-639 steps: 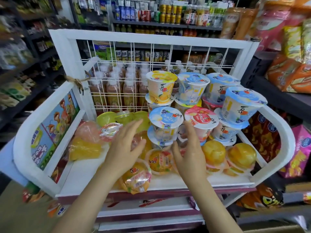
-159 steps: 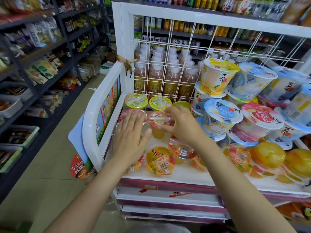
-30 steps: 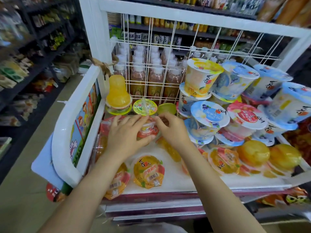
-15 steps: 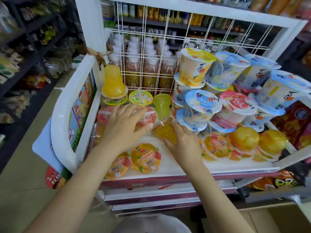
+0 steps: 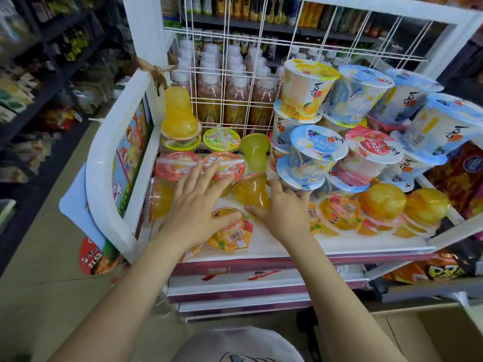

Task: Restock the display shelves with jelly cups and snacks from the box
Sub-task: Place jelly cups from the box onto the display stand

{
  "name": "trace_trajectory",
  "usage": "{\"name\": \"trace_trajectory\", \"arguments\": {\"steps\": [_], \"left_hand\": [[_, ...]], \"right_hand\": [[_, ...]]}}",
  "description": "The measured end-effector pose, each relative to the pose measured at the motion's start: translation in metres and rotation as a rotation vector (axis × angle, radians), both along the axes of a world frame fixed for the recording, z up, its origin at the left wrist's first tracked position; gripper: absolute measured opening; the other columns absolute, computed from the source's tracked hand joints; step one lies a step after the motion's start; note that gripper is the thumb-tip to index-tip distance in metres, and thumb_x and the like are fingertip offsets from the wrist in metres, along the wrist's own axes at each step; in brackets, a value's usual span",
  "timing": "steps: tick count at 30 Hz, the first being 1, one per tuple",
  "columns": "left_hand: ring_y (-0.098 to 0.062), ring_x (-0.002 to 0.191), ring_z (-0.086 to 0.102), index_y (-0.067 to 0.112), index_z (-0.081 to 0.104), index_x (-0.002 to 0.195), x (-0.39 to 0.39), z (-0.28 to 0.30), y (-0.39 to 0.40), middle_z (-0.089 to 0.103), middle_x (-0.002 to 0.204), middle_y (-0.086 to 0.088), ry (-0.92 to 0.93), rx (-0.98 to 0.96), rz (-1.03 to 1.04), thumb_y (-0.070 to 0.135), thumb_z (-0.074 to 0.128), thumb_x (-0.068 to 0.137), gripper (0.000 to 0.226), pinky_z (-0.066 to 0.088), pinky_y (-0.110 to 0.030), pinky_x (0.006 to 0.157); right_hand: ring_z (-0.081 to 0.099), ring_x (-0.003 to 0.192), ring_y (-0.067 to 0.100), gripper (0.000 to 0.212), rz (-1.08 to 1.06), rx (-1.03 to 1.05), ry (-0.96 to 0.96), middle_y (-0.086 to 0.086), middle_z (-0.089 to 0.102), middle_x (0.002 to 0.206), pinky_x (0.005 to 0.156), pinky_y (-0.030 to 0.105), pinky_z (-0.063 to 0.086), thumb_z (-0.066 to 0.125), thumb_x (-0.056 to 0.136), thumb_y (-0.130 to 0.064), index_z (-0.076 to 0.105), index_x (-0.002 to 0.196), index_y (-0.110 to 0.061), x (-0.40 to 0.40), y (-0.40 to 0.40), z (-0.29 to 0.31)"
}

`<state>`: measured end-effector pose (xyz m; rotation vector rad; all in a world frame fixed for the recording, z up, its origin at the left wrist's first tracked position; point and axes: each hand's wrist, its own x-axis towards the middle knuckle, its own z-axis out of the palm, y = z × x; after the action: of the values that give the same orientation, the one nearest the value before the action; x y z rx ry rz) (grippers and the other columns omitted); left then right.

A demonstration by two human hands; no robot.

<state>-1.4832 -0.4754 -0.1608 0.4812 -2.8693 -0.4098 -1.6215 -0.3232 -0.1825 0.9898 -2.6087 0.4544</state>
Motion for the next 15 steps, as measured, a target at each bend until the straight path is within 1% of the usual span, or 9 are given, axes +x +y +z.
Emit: {"name": "trace_trajectory", "arguments": {"steps": [2,5,7,9,10,13,15], "left_hand": [[-0.012,0.149,-0.024,0.046,0.011,0.155,-0.001,0.0,0.0,-0.013,0.165,0.012,0.012,0.015,-0.002,0.075,0.046,0.087,0.082,-0.023,-0.031,0.112],[-0.012,0.149,-0.025,0.046,0.011,0.155,-0.001,0.0,0.0,-0.014,0.165,0.013,0.01,0.02,-0.004,0.074,0.047,0.087,0.082,-0.021,-0.032,0.113],[-0.012,0.149,-0.025,0.046,0.01,0.155,-0.001,-0.001,-0.001,-0.016,0.165,0.013,0.005,0.029,-0.003,0.074,0.046,0.087,0.082,-0.021,-0.033,0.113],[-0.011,0.148,-0.027,0.046,0.011,0.156,-0.001,-0.001,-0.001,-0.016,0.165,0.013,-0.001,0.034,0.0,0.075,0.045,0.086,0.083,-0.02,-0.034,0.114],[-0.011,0.148,-0.027,0.046,0.011,0.156,-0.001,-0.002,-0.002,-0.016,0.165,0.012,-0.001,0.036,0.0,0.076,0.045,0.086,0.083,-0.019,-0.035,0.115],[-0.011,0.148,-0.027,0.046,0.011,0.156,-0.002,-0.003,-0.002,-0.015,0.165,0.012,0.0,0.033,0.001,0.078,0.043,0.086,0.083,-0.018,-0.036,0.116],[-0.011,0.148,-0.027,0.046,0.011,0.156,-0.002,-0.003,-0.002,-0.015,0.165,0.012,0.002,0.034,0.001,0.08,0.042,0.085,0.084,-0.018,-0.036,0.116]], "right_hand": [[0.065,0.107,0.027,0.072,0.002,-0.012,-0.04,0.007,0.072,0.098,0.094,0.037,0.023,0.068,0.078,-0.065,0.056,0.126,-0.013,0.0,0.001,0.0],[0.061,0.11,0.02,0.063,0.004,-0.095,-0.178,0.0,0.071,0.098,0.098,0.033,0.02,0.068,0.08,-0.063,0.054,0.124,-0.021,0.0,0.003,0.006],[0.061,0.106,0.019,0.057,0.009,-0.17,-0.274,-0.004,0.066,0.089,0.1,0.033,0.021,0.071,0.08,-0.058,0.055,0.12,-0.022,0.001,0.004,0.01],[0.062,0.1,0.018,0.052,0.012,-0.217,-0.319,-0.01,0.057,0.081,0.101,0.034,0.024,0.073,0.079,-0.054,0.055,0.117,-0.022,0.003,0.007,0.013],[0.062,0.096,0.018,0.051,0.014,-0.239,-0.301,-0.01,0.056,0.079,0.1,0.035,0.025,0.074,0.079,-0.053,0.056,0.115,-0.022,0.005,0.008,0.012],[0.064,0.089,0.02,0.048,0.024,-0.303,-0.162,-0.007,0.059,0.077,0.094,0.037,0.03,0.076,0.077,-0.049,0.059,0.113,-0.022,0.01,0.011,0.005],[0.064,0.085,0.02,0.047,0.034,-0.318,-0.121,-0.007,0.06,0.076,0.092,0.038,0.032,0.075,0.077,-0.048,0.06,0.112,-0.021,0.013,0.012,0.002]]}}
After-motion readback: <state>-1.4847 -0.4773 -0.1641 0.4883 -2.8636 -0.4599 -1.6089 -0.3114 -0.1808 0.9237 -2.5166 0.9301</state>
